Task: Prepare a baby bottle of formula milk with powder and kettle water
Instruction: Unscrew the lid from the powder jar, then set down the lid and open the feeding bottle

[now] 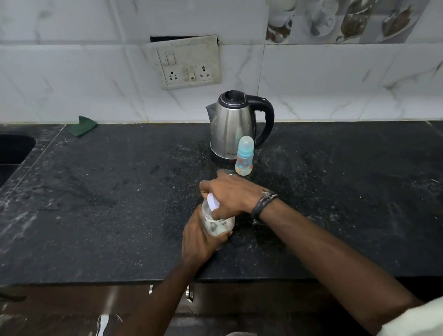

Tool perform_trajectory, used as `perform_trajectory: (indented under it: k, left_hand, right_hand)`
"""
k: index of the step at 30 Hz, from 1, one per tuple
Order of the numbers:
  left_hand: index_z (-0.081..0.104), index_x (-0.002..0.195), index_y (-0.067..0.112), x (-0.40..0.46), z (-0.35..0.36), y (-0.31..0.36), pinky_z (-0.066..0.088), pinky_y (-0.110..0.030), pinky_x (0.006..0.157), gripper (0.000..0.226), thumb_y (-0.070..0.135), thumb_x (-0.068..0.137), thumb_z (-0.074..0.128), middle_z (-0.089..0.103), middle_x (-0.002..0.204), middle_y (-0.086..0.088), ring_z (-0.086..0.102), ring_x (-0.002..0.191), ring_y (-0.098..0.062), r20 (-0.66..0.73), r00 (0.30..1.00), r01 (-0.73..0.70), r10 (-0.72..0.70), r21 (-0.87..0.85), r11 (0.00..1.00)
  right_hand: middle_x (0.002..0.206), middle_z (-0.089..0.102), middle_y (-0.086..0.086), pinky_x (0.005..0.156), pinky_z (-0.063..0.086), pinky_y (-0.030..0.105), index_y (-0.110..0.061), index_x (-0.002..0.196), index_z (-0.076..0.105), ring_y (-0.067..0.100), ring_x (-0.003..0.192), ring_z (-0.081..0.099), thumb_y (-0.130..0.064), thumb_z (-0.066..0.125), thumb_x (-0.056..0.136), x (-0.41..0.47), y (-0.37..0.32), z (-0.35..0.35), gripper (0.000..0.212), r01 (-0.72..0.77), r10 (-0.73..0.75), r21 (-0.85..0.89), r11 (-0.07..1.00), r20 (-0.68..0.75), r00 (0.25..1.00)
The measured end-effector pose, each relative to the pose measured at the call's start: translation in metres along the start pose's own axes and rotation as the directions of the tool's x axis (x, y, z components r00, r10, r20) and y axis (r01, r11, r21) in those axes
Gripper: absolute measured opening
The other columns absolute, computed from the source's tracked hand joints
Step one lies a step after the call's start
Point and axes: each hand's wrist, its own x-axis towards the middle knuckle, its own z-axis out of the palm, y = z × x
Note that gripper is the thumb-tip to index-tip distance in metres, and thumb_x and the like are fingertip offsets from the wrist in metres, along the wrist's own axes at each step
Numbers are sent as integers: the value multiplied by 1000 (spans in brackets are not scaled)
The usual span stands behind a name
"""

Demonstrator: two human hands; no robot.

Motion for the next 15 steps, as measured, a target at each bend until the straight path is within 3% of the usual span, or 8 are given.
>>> perform_trajectory:
  k: [3,6,8,12,15]
  left_hand:
    - [49,137,32,0,-1,-2,48,-25,98,92,42,59,95,64,129,10,60,116,-3,-42,998,-39,39,15,999]
    - [52,130,37,0,0,-3,51,-27,91,86,46,56,95,67,119,14,63,109,-3,-55,998,-34,35,28,999]
    - [53,128,36,1,1,-6,52,-29,90,84,45,56,95,68,117,15,63,108,-2,-59,998,-36,38,37,999]
    - [55,129,32,2,3,-12,53,-33,92,84,43,56,95,68,119,13,64,109,-4,-57,997,-44,46,34,998]
    - [54,129,32,2,4,-11,52,-30,93,84,43,56,95,68,120,12,63,110,-4,-60,997,-47,49,35,998]
  right_hand:
    - [96,60,7,68,40,34,-16,90,54,24,93,50,-28,79,70,-21,18,-6,34,-53,56,104,993,-28,998]
    - [89,65,5,68,52,37,-10,81,64,23,88,60,-33,88,64,-41,35,-1,37,-176,171,155,972,48,984]
    - [87,65,3,71,55,37,-12,72,62,23,90,61,-38,90,62,-51,42,14,40,-239,227,140,961,98,969]
    - [103,64,12,73,49,36,-17,80,48,29,99,60,-42,89,62,-59,47,56,51,-235,228,46,971,114,967]
    - [106,65,14,75,49,38,-13,84,53,33,99,61,-44,88,63,-62,45,80,51,-221,218,27,975,82,973]
